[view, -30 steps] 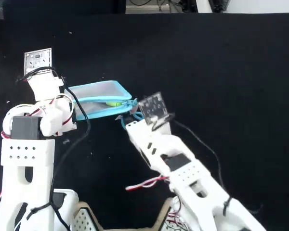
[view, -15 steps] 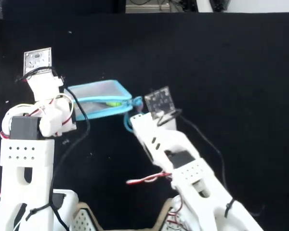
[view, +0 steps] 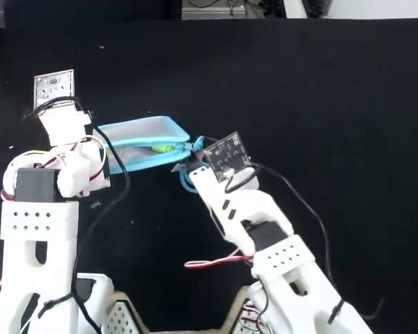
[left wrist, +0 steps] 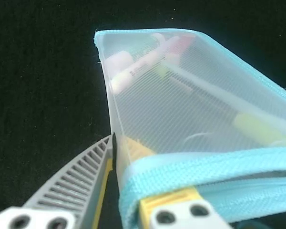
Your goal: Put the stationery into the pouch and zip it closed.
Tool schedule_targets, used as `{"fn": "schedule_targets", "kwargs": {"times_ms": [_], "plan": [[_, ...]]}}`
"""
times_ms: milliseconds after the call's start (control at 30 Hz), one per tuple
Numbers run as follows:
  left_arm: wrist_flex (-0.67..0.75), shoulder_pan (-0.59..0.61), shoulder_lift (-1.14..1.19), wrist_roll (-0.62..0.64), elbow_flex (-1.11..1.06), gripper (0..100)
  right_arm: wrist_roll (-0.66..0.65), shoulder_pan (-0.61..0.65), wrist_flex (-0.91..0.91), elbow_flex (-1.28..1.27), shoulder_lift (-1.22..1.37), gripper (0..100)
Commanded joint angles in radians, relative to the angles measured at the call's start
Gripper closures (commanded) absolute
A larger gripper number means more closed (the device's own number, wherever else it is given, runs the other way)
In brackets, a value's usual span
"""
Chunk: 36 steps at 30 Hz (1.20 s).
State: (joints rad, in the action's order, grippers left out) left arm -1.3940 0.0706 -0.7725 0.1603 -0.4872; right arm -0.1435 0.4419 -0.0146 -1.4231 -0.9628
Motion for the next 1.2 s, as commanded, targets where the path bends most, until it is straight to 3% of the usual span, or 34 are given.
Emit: {"fn": "schedule_targets", "kwargs": {"times_ms": [0,167,567,767,967,1167], "plan": [[-0.002,-0.001,-0.005,-0.008,0.008,96,-0.005,-0.040,-0.003,-0.007,-0.090,98.8],[-0.002,-0.001,-0.005,-0.008,0.008,96,-0.005,-0.029,-0.126,-0.045,-0.275,98.8],[0.000,-0.001,-0.005,-0.008,0.008,96,-0.009,0.219,-0.563,-0.056,-0.720,98.8],[0.000,-0.001,-0.005,-0.008,0.008,96,-0.006,0.229,-0.509,-0.151,-0.779,98.4],[-0.002,-0.001,-0.005,-0.008,0.010,96,-0.002,0.229,-0.497,-0.160,-0.779,81.3],[0.003,-0.001,-0.005,-0.008,0.008,96,-0.002,0.232,-0.497,-0.157,-0.786,88.4]]}}
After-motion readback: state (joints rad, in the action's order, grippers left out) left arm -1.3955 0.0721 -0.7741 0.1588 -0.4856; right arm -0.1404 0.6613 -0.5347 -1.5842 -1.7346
